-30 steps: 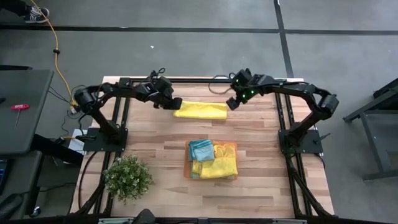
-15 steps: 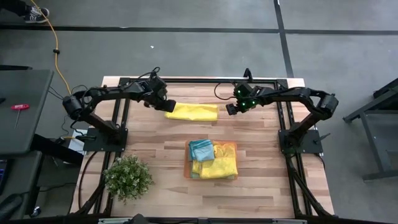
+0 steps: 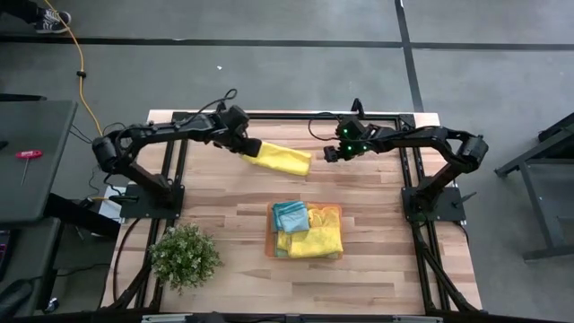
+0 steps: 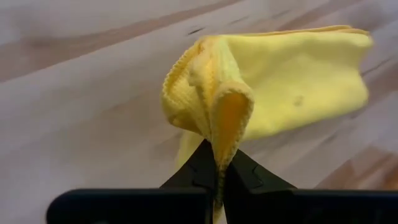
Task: Fold microfiber towels
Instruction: Fold the yellow microfiber towel
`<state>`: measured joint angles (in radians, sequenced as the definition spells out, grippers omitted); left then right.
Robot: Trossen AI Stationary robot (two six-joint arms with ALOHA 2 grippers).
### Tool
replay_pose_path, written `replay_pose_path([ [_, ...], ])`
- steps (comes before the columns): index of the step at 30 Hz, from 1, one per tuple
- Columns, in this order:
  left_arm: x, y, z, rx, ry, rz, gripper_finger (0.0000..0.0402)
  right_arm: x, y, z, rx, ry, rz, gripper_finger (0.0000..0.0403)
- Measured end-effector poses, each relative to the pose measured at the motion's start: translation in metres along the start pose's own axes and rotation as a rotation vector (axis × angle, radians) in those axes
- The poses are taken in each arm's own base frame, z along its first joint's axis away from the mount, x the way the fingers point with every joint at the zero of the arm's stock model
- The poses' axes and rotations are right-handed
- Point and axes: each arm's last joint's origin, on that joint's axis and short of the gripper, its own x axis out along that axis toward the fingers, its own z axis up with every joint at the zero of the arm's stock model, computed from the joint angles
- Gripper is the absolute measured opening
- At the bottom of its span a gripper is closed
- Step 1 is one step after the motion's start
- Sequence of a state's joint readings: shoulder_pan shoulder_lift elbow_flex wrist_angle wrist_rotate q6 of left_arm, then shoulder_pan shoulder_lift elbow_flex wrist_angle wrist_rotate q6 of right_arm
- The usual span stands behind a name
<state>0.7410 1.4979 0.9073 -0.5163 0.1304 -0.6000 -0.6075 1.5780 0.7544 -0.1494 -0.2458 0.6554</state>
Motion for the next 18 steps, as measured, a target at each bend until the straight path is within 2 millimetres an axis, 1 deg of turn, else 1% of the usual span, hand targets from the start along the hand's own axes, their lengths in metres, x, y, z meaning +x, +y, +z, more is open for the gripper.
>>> replay_pose_path([
  [4,0.013,-0.02,0.006,0.02,0.01,-0.021,0.0,0.001,0.002,-0.002,-0.007,0.014,0.014,0.0236],
  [10,0.032,-0.051,0.013,0.002,-0.016,-0.103,0.0,0.002,0.006,-0.006,-0.002,-0.001,-0.019,0.0236],
  [12,0.036,-0.06,0.014,-0.007,-0.029,-0.135,0.0,0.003,0.008,-0.009,-0.007,0.012,-0.024,0.0236],
  [15,0.037,-0.071,0.016,-0.003,-0.038,-0.17,0.0,0.007,0.007,-0.016,-0.008,0.033,-0.097,0.0236],
  [18,0.036,-0.075,0.016,0.006,-0.044,-0.176,0.0,0.009,0.005,-0.02,-0.003,0.032,-0.17,0.0236],
])
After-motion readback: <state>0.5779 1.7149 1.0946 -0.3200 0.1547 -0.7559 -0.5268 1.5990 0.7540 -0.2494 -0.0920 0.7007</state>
